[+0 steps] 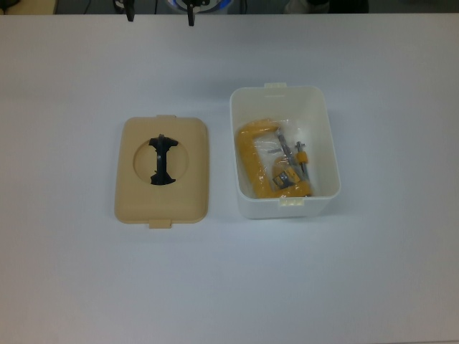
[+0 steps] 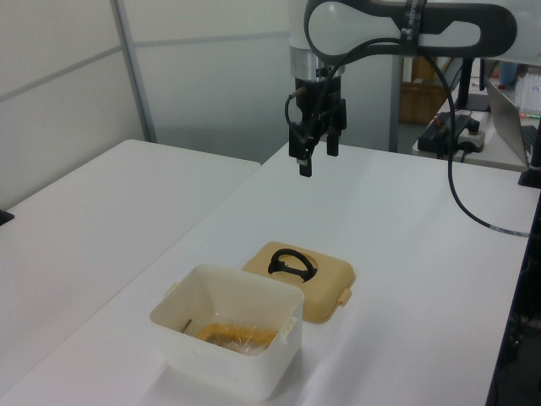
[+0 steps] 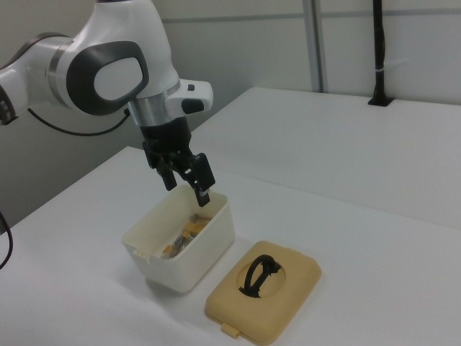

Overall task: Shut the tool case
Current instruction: 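Move the gripper down over the black handle of the beige lid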

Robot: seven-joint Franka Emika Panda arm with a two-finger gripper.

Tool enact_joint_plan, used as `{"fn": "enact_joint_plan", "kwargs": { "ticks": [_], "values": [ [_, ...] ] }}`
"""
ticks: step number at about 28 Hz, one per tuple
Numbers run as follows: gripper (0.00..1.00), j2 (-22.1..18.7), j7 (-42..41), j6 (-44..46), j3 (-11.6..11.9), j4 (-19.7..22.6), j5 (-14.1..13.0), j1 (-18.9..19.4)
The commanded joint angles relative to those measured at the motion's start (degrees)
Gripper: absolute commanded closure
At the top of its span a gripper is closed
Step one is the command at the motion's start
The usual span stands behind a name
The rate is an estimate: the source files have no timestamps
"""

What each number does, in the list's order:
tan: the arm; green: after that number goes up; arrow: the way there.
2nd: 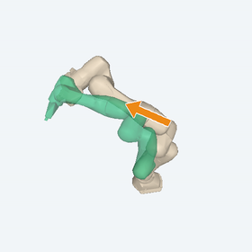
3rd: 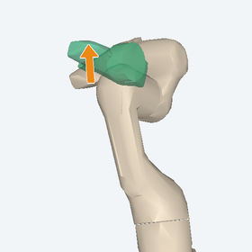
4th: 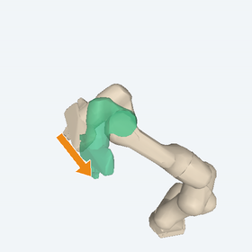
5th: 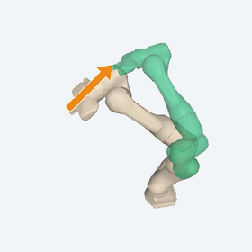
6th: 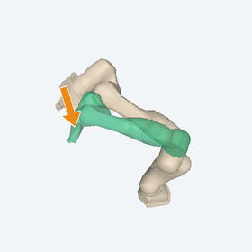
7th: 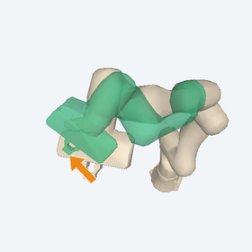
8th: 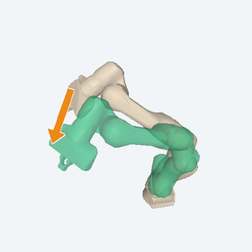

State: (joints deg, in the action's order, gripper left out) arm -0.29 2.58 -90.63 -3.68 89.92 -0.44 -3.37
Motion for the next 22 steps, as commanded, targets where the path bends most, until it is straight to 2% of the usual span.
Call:
{"fn": "enact_joint_plan", "kwargs": {
  "ticks": [1, 11, 15, 19, 22],
  "values": [
    [0.00, 2.03, -0.82, -1.03, 1.22, 0.43, -0.96, 1.26],
    [0.00, 4.95, -0.91, -5.00, 1.04, 0.78, -0.88, 1.44],
    [0.00, 5.04, -0.91, -7.10, 1.04, 2.80, -0.27, 1.52],
    [0.00, 4.86, -0.82, -12.81, 1.13, 6.49, 0.26, 1.35],
    [0.00, 5.04, -0.82, -16.23, 1.13, 8.60, 1.66, 1.35]
  ]
}}
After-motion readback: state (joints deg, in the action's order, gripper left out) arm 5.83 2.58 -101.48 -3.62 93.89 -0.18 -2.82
